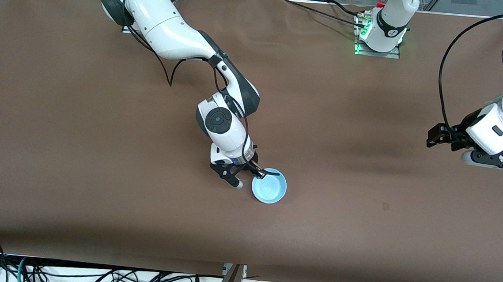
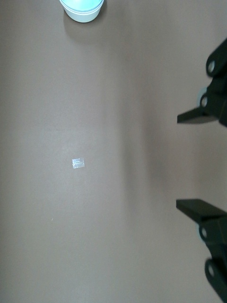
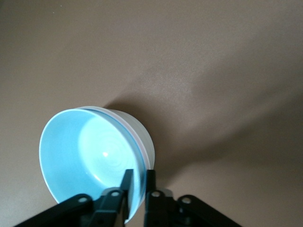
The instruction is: Stack pink and blue bowls on white bowl
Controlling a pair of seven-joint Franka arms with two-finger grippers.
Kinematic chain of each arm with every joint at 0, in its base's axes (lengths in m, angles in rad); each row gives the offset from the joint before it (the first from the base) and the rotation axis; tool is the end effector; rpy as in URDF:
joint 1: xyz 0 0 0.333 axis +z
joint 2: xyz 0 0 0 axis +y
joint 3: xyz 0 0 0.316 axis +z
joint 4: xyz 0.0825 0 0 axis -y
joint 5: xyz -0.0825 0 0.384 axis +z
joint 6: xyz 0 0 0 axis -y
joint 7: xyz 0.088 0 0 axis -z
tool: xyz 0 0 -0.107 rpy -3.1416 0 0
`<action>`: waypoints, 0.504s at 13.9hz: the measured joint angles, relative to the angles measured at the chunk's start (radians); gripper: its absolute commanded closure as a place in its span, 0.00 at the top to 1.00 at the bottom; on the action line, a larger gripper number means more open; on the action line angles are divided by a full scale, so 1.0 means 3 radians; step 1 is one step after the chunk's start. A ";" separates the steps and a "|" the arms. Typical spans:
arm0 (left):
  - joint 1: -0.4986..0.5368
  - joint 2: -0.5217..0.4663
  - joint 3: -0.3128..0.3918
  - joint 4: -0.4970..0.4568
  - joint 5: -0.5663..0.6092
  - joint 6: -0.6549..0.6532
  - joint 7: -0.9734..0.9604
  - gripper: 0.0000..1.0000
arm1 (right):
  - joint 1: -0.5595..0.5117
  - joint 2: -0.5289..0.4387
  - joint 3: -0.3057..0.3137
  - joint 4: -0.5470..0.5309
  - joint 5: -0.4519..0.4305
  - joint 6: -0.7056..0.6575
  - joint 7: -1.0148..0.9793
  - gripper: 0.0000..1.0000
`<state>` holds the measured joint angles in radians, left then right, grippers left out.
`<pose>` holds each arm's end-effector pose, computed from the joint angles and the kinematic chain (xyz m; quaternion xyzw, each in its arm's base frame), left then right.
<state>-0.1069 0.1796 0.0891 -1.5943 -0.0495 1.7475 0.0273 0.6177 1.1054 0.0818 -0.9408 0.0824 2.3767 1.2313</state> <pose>0.6151 -0.0193 0.5237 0.9996 -0.0185 -0.0127 0.0164 0.6427 0.5040 0.2275 -0.9342 0.3091 -0.0405 0.1733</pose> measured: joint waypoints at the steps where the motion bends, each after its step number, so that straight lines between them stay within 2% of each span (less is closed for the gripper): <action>1: 0.0000 0.0000 0.0000 0.0000 0.0000 0.0000 0.0000 0.97 | 0.0000 0.0000 0.0000 0.0004 0.0000 0.0000 0.0000 0.62; 3: 0.0001 0.0000 0.0003 0.0000 0.0000 0.0000 0.0000 1.00 | -0.0001 0.0000 0.0000 0.0025 0.0001 -0.0023 0.0000 0.74; 4: 0.0002 0.0000 0.0004 0.0000 0.0000 0.0000 -0.0001 1.00 | -0.0006 -0.0002 0.0000 0.0051 0.0001 -0.0081 0.0000 0.92; 5: 0.0002 0.0001 0.0005 0.0000 0.0000 -0.0001 -0.0001 1.00 | -0.0017 -0.0013 0.0000 0.0094 0.0001 -0.0162 0.0000 1.00; 7: 0.0002 0.0002 0.0005 0.0000 0.0000 -0.0003 -0.0001 1.00 | -0.0077 -0.0126 -0.0001 0.0180 0.0001 -0.0448 -0.0044 1.00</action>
<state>-0.1063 0.1803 0.0906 -1.5943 -0.0495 1.7467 0.0271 0.5947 1.0677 0.0816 -0.8868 0.0827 2.2422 1.2180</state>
